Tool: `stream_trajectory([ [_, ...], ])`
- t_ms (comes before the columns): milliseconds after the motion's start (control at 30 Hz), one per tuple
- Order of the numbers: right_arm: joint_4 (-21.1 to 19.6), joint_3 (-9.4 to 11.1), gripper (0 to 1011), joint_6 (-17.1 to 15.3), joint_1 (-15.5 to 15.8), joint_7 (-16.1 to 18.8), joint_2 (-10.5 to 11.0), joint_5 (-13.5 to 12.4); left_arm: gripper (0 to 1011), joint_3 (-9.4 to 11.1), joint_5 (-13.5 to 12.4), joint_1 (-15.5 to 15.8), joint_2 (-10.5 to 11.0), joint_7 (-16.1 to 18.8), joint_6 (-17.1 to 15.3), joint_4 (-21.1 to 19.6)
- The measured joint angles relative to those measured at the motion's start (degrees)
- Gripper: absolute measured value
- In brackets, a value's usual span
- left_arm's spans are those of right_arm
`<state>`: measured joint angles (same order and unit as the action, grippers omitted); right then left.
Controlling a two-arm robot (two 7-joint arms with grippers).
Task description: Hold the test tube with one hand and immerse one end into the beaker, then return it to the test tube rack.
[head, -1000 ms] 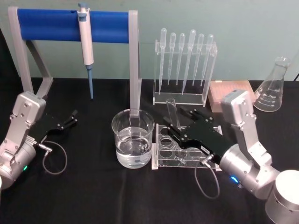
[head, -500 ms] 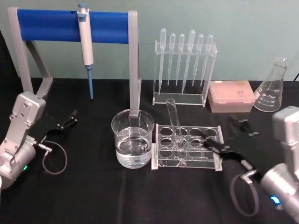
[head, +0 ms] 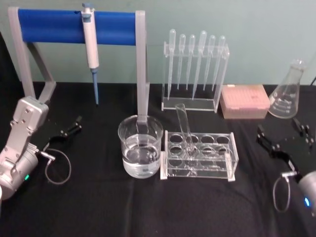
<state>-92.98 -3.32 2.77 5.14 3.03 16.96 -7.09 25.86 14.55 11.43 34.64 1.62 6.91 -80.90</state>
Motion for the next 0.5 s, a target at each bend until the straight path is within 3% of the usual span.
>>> stream_trajectory([
  [167,4.6,-0.4,1002,1.3,-1.2,-0.1,-1.2,1.4,1000,0.0,0.0,0.0,0.0,0.0,0.0,0.0],
  [500,5.8,-0.7,1002,2.2,-1.9,2.6,-2.2,2.4,1000,0.0,0.0,0.0,0.0,0.0,0.0,0.0],
])
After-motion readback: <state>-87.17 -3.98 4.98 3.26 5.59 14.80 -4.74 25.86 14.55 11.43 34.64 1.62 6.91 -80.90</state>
